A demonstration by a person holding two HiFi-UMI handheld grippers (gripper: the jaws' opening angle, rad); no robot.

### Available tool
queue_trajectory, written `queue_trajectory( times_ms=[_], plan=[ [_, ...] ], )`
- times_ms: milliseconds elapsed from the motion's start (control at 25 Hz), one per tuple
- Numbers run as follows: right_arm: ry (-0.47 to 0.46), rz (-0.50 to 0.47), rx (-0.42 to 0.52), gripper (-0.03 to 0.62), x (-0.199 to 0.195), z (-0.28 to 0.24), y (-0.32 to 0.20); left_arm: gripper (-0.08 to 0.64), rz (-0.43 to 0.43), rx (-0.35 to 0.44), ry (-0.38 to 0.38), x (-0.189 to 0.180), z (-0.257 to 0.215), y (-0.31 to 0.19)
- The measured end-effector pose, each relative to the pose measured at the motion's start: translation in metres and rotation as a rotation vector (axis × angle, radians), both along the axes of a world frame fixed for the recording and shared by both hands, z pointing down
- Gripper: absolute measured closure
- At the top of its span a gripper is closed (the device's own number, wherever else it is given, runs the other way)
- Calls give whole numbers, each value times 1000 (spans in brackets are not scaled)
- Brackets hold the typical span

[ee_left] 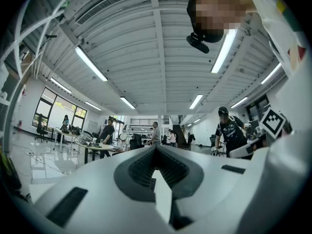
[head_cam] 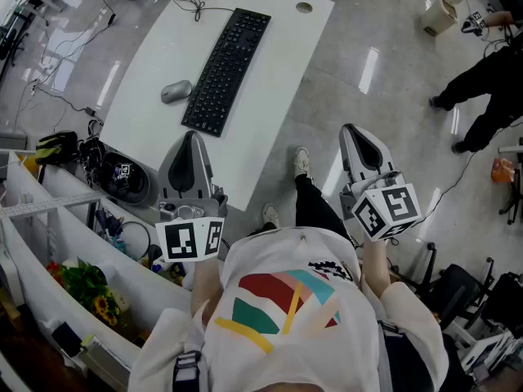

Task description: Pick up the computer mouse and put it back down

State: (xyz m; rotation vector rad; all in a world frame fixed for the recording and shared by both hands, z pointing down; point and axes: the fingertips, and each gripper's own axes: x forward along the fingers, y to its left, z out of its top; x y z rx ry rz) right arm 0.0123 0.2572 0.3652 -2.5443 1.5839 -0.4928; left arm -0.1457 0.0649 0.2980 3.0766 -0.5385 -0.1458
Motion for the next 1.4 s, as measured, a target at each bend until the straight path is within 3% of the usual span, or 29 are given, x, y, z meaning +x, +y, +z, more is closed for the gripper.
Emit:
queue_trajectory(
  times_ms=[280,440,600,720,960,1400],
  plan=[
    [41,-81,-21,577,133,4,-29,515,-181,61,-12,100,-4,-61],
    [44,-177,-7,577,194,0,-56,515,-284,75,-38,137,-7,-77],
    [36,-267,30,577,230,-13,-82,515,-349,79,-57,159,-14,-79],
    [27,-369,48,577,233,-19,-114,515,-408,85,-61,156,-22,-79],
    [21,-574,59,577,203,-28,-198,515,-544,78,-73,122,-26,-103],
    [111,-710,0,577,155,-40,-286,515,-656,21,-10,70,-13,-151]
  ],
)
